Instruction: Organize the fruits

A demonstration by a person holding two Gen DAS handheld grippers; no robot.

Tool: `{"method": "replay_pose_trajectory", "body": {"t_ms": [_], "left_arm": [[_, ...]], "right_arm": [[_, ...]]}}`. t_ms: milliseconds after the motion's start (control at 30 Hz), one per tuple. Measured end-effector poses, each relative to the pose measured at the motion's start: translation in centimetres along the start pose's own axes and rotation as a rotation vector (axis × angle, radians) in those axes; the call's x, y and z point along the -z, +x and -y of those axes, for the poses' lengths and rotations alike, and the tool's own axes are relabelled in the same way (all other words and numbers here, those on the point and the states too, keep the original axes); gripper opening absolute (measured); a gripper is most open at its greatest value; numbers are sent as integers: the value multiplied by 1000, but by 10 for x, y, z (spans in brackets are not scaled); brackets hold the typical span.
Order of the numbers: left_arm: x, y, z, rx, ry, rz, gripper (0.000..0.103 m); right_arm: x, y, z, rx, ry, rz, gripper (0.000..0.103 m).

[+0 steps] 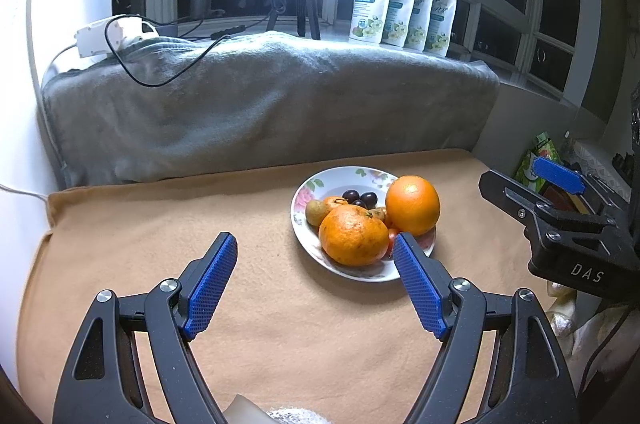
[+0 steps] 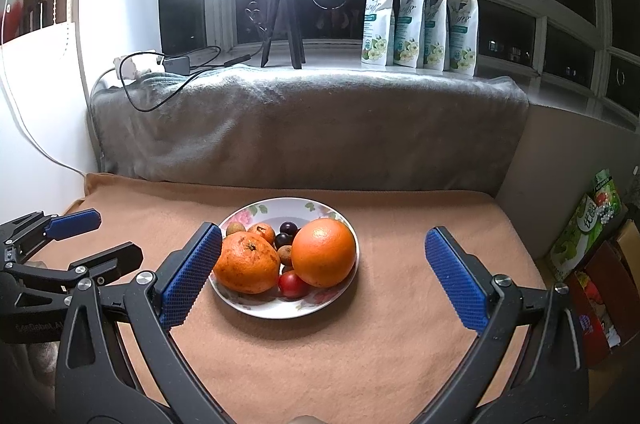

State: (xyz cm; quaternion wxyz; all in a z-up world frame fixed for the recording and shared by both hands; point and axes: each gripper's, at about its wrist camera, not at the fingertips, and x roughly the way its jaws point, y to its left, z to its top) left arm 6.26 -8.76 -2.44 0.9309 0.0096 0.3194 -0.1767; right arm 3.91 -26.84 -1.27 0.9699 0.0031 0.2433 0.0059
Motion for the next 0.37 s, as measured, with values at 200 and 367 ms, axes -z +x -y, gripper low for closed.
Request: {"method": "replay_pose_trajectory", "body": {"t_ms": [200, 367], "left_arm": [[0, 0, -1, -1, 2, 2, 80], [0, -1, -2, -3, 2, 2, 80]], "right_arm": [[2, 0, 0, 0, 0, -3, 103], [4, 1, 0, -1, 1, -5, 103]]}}
